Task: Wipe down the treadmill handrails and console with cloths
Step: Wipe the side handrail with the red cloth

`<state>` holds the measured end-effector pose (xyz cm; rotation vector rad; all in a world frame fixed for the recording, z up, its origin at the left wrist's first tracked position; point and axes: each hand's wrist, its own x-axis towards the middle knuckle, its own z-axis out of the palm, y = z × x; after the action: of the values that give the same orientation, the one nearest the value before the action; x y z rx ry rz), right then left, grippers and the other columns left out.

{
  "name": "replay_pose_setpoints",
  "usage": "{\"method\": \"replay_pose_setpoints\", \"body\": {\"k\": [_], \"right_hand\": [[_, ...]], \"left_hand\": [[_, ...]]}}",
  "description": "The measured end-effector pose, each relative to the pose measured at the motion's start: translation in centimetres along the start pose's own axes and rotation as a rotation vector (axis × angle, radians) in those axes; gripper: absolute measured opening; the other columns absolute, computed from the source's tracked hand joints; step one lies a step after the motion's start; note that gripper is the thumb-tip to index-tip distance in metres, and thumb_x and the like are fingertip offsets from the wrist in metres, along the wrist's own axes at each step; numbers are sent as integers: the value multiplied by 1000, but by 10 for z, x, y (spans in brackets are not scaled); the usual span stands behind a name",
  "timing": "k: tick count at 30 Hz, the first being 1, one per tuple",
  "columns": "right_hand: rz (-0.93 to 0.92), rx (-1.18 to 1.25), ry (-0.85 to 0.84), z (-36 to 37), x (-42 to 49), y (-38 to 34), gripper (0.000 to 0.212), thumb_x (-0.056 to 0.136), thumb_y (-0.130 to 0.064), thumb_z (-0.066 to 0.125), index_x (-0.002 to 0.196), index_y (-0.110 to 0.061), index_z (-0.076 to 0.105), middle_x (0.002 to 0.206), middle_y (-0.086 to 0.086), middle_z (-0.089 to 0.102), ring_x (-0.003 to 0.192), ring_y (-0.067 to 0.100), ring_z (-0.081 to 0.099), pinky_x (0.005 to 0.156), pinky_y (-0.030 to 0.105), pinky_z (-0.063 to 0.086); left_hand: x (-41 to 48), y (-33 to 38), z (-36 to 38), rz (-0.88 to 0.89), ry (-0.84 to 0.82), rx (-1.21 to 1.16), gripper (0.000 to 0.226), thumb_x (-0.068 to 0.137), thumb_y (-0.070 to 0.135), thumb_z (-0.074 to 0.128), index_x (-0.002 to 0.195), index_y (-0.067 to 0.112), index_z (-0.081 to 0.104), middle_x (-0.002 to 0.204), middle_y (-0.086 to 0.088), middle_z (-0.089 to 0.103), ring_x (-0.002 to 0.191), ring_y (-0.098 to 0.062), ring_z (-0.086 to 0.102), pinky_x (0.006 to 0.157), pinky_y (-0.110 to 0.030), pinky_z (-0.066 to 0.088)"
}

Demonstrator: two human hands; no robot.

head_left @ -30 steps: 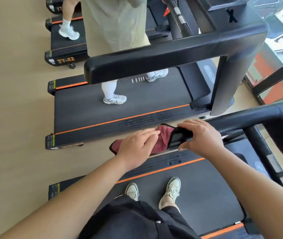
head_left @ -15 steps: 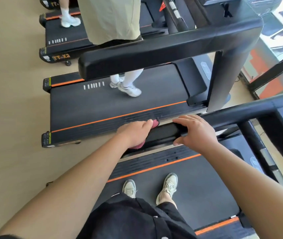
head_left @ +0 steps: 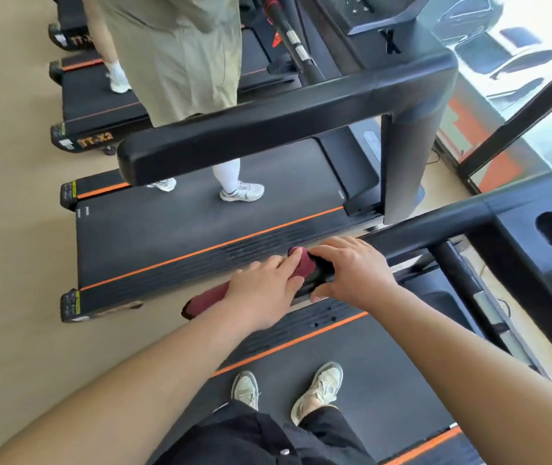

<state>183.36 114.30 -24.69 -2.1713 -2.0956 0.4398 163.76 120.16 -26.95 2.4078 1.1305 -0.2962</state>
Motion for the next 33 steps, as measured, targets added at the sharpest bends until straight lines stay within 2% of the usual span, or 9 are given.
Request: {"method": "replay_pose_setpoints", "body": {"k": [4, 9, 14, 18, 21, 24, 26, 30, 33], "right_hand": [[54, 8, 51, -32, -20, 43, 92, 57, -59, 90, 139, -31, 59, 134, -10, 57, 131, 18, 46, 106, 37, 45], [135, -14, 14, -47, -29, 103, 84, 66, -52, 90, 141, -33, 59, 141, -11, 55, 137, 17, 44, 106, 35, 42], [115, -20, 139, -36, -16, 115, 64, 56, -54, 92, 114, -33, 76, 110, -10, 68, 106, 23, 61, 90, 37, 51], [44, -73, 124, -38, -9, 125, 65, 51, -61, 90, 109, -36, 77, 100, -10, 66, 95, 23, 59, 84, 36, 51], [-7, -93, 146, -36, -5, 135, 67, 46, -67, 89, 104, -35, 78, 95, -9, 65, 90, 24, 60, 79, 35, 50], [-38, -75, 160, -36, -4, 140, 67, 45, -70, 88, 101, -34, 79, 92, -10, 65, 88, 24, 59, 79, 36, 50], [-63, -62, 164, -36, -2, 142, 65, 45, -71, 87, 99, -36, 78, 90, -12, 64, 85, 22, 57, 77, 36, 50], [-82, -61, 205, -32, -2, 143, 50, 49, -58, 93, 89, -34, 74, 85, -12, 61, 79, 21, 54, 72, 34, 49], [-89, -84, 179, -29, -7, 143, 57, 55, -61, 89, 102, -32, 75, 93, -10, 64, 88, 24, 57, 79, 37, 51]], "left_hand": [[-20, -22, 2, -17, 75, -144, 53, 104, 59, 29, 156, 50, 23, 153, 25, 42, 136, -16, 47, 102, -38, 42], [7, 26, 11, -147, 174, -8, 65, 100, 58, 2, 160, 39, 19, 160, 14, 40, 130, -24, 54, 102, -43, 43], [46, 122, 25, -66, 231, 31, 68, 100, 52, 18, 161, 20, 24, 165, -3, 32, 146, -28, 35, 118, -50, 27], [33, 83, 23, 236, 132, 15, 63, 102, 42, 21, 163, 25, 20, 172, 4, 8, 158, -20, 9, 127, -44, 10], [18, 35, 14, 262, 47, -16, 61, 100, 42, 30, 161, 40, 21, 170, 15, 6, 157, -15, 14, 125, -42, 21], [30, 49, 2, 186, -2, 133, 63, 101, 53, 22, 161, 42, 5, 171, 15, 2, 153, -16, 20, 120, -43, 30], [55, 87, -3, 149, 49, 153, 64, 107, 49, 28, 163, 36, 0, 171, 12, 5, 153, -18, 20, 119, -44, 30], [84, 136, 8, 52, 185, 83, 64, 107, 46, 29, 163, 24, 10, 168, 5, 24, 145, -24, 36, 112, -46, 37], [63, 112, 21, 138, 264, 133, 64, 103, 48, 26, 162, 25, 20, 165, 7, 30, 139, -24, 44, 107, -44, 43]]}}
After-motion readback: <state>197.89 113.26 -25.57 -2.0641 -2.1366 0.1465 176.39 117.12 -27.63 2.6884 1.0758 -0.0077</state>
